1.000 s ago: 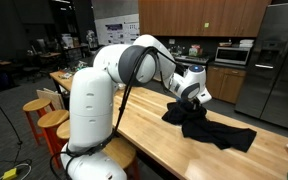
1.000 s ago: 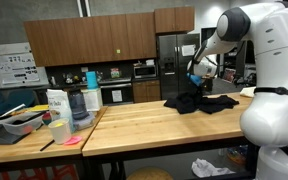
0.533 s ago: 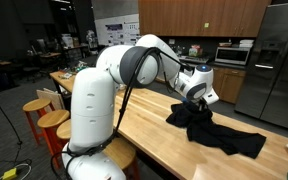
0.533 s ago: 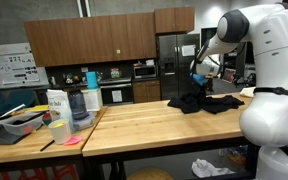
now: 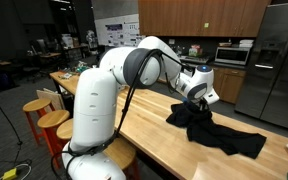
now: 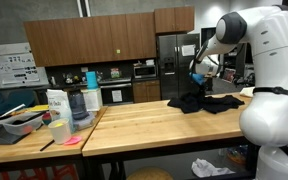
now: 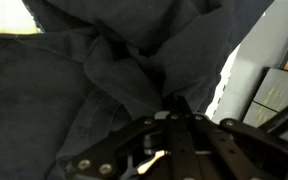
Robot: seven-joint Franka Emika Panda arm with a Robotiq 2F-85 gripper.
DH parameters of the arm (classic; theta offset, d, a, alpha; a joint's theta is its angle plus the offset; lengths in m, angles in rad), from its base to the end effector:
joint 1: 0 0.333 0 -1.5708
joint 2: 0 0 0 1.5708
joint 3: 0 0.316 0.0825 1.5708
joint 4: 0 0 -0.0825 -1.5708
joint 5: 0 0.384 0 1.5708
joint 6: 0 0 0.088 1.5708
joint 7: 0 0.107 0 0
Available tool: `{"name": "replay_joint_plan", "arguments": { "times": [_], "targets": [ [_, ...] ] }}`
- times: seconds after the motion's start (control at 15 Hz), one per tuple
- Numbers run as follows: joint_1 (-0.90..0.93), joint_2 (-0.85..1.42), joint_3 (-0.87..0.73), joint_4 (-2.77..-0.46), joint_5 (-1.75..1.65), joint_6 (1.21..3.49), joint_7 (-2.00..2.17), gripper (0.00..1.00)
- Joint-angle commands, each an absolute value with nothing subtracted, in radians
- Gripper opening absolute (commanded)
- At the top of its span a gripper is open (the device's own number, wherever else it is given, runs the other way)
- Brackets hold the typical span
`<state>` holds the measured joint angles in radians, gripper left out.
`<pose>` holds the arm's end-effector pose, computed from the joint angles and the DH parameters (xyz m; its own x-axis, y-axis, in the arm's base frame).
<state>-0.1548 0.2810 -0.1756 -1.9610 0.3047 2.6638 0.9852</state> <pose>0.6066 -0.2103 0.3799 0.0182 -0.9980 0.0598 -0.9007 -0.0423 -0.4325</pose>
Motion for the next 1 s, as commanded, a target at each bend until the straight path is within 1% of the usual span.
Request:
{"name": "replay_joint_plan", "arguments": {
  "times": [0.0, 0.33, 0.93],
  "targets": [
    [-0.153, 0.273, -0.179, -1.943, 0.312, 2.661, 0.973, 0.01],
    [-0.101, 0.255, -0.192, -1.969, 0.246, 2.728, 1.014, 0.01],
    [0.079, 0.239, -0.281, -2.081, -0.068, 2.898, 1.247, 0.01]
  ]
}}
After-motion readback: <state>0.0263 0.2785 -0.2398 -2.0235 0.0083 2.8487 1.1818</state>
